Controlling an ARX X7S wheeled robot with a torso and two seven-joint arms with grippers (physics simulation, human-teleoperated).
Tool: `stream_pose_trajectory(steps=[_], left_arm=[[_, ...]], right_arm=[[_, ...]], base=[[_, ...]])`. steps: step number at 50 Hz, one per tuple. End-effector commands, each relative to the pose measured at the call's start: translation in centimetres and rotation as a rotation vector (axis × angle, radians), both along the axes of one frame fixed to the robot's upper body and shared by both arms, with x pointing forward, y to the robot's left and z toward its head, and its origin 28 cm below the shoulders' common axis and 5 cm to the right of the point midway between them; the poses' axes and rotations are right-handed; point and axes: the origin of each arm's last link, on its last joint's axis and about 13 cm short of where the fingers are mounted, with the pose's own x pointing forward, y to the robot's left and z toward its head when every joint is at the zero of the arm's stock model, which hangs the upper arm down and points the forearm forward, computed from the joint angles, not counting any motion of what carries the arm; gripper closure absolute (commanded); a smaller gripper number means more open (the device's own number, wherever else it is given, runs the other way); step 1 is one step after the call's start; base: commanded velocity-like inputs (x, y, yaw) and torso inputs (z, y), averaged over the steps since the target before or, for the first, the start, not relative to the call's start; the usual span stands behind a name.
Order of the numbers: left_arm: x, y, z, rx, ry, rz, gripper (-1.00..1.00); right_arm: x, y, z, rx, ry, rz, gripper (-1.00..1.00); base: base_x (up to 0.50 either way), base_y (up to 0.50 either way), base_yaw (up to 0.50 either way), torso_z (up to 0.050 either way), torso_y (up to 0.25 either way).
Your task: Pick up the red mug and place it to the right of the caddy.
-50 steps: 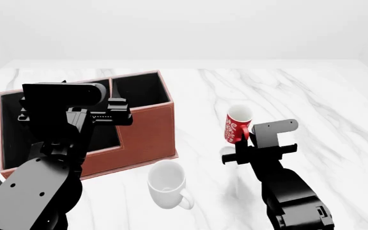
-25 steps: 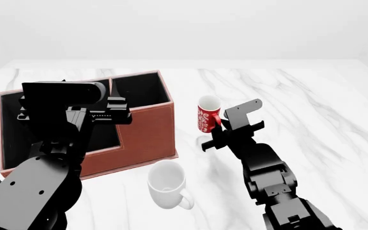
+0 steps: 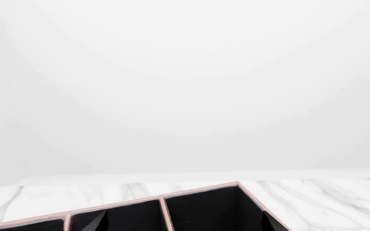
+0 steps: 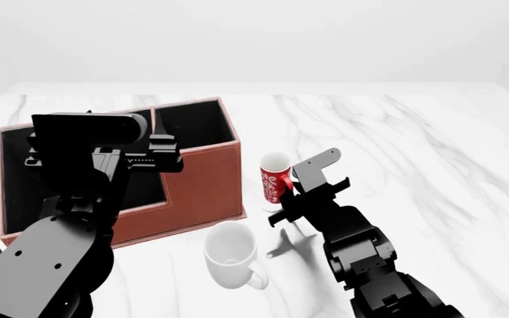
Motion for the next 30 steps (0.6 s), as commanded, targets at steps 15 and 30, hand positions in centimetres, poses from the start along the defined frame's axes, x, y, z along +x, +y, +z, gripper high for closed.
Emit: stream_pose_trajectory(steps=[15, 30], left_arm=[[-0.08, 0.10, 0.05, 0.002, -0.001, 0.002, -1.00], [-0.06, 0.00, 0.18, 0.003, -0.003, -0.001, -1.00]], right_arm=[[-0.14, 0.36, -0.09, -0.015, 0.061, -0.014, 1.00], [-0.06, 0.23, 0.08, -0.006, 0.067, -0.024, -1.00]], base=[[0.00, 0.00, 0.00, 0.000, 0.000], [0.00, 0.00, 0.00, 0.000, 0.001]])
